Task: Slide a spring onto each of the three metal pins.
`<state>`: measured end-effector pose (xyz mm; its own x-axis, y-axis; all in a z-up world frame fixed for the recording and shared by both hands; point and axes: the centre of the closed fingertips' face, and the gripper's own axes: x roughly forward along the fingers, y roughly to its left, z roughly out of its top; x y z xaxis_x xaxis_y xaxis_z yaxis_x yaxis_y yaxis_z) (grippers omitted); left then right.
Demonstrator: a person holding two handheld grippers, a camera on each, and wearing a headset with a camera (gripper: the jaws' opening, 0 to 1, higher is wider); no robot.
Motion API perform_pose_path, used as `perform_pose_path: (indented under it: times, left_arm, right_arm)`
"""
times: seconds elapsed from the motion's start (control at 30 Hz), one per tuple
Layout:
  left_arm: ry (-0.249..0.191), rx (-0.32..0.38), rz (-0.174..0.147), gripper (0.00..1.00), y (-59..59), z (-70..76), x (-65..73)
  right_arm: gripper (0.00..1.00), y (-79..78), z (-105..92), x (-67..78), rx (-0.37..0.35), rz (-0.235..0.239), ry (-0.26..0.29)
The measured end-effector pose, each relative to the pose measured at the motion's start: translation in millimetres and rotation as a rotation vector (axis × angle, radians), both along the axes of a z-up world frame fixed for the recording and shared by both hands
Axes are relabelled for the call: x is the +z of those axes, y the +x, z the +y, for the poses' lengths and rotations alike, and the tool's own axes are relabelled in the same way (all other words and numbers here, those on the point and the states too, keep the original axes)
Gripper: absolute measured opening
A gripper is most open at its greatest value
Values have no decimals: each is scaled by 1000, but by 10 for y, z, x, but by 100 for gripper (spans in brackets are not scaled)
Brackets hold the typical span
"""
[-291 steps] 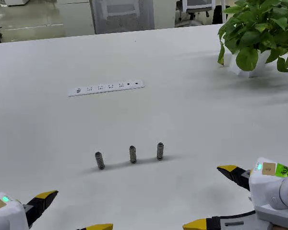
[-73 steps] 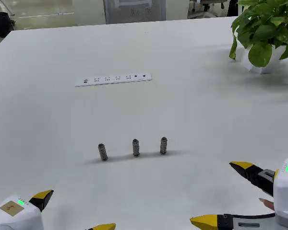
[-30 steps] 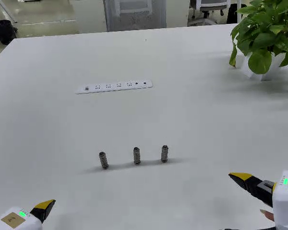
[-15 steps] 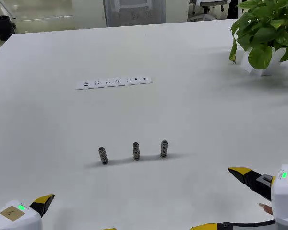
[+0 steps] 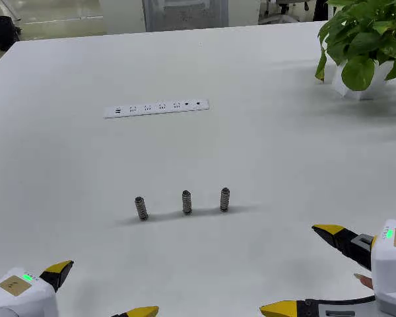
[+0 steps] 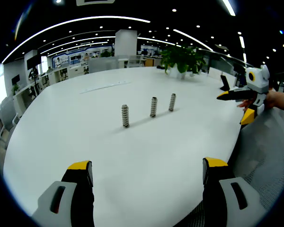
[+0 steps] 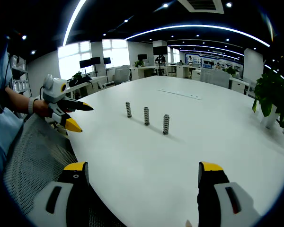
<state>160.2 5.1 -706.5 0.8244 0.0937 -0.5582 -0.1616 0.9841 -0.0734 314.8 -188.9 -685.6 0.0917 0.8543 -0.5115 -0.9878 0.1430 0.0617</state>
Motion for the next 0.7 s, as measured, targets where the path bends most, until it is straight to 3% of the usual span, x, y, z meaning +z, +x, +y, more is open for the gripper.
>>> perform_pose_path:
  times: [0.7]
  left_arm:
    - [-5,-4,2,99,3,-21,-2]
  right_arm:
    - [97,-2,-2,-9,1,-1,-2]
